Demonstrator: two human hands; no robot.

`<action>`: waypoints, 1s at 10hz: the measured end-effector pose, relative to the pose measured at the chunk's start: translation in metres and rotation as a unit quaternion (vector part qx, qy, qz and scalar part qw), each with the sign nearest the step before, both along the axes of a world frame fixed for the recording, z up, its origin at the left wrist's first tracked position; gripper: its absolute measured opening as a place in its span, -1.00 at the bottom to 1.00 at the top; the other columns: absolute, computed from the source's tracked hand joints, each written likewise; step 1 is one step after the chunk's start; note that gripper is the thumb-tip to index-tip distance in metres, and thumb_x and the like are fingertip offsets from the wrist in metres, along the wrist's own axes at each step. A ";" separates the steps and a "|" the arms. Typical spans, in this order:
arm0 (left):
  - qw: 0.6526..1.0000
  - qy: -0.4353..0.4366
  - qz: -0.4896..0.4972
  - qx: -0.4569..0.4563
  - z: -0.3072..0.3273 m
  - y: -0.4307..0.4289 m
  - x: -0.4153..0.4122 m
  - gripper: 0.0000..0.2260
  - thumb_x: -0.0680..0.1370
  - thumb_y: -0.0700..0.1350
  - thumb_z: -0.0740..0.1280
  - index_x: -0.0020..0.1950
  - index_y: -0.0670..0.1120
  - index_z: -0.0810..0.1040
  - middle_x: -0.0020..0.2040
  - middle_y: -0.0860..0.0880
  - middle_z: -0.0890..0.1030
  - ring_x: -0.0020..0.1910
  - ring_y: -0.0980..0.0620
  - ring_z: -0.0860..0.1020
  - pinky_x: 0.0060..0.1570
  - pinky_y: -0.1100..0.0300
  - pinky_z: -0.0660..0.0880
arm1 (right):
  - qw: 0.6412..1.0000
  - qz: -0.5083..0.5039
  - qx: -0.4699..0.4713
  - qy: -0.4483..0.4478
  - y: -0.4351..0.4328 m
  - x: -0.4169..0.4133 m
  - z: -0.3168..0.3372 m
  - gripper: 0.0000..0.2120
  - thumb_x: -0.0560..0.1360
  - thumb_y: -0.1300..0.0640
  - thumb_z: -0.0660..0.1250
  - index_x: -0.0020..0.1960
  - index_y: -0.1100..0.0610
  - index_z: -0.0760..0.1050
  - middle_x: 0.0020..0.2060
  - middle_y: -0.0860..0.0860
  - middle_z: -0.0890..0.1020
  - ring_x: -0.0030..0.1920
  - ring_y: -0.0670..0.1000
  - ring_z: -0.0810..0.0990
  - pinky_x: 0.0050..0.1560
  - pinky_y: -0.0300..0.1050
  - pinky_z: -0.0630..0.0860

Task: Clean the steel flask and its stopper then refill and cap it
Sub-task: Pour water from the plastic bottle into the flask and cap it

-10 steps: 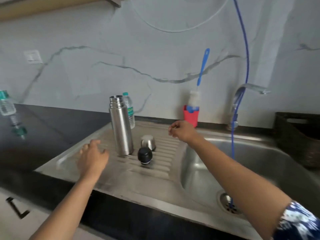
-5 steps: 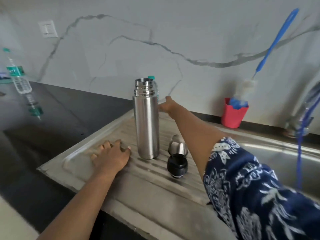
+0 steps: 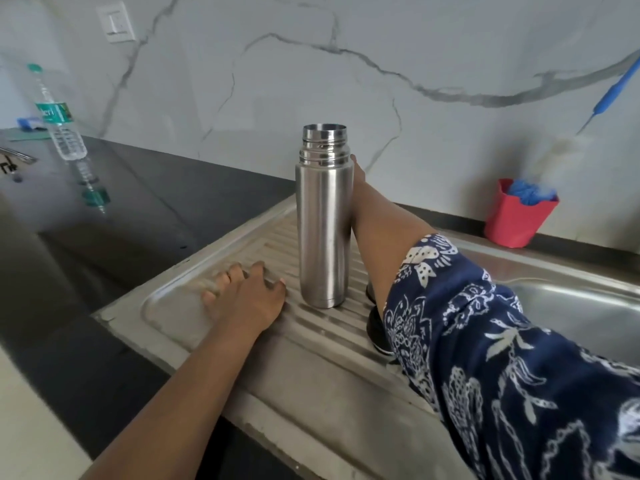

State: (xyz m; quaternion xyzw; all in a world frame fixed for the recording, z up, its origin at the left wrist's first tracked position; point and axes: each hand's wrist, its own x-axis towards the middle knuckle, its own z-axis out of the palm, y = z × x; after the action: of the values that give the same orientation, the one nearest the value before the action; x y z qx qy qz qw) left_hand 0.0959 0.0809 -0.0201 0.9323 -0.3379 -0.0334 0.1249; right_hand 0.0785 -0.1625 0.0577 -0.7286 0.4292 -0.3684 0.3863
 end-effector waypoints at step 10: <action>0.807 0.109 -0.448 -0.370 0.058 0.010 -0.224 -0.54 0.30 0.30 0.32 0.15 0.17 0.51 0.00 0.10 0.56 -0.04 0.22 0.50 0.03 0.23 0.42 | 0.998 -0.058 -0.027 -0.001 0.178 -0.442 0.044 -0.58 0.16 -0.05 0.59 -0.02 -0.07 0.59 -0.11 -0.08 0.70 -0.06 -0.07 0.67 0.10 0.06 0.58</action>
State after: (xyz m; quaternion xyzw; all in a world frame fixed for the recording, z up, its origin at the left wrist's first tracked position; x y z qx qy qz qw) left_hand -0.1283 0.0910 0.0382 0.5507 -0.6889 -0.0600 0.4674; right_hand -0.3638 0.0153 0.1021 -0.7123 0.4598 -0.4025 0.3452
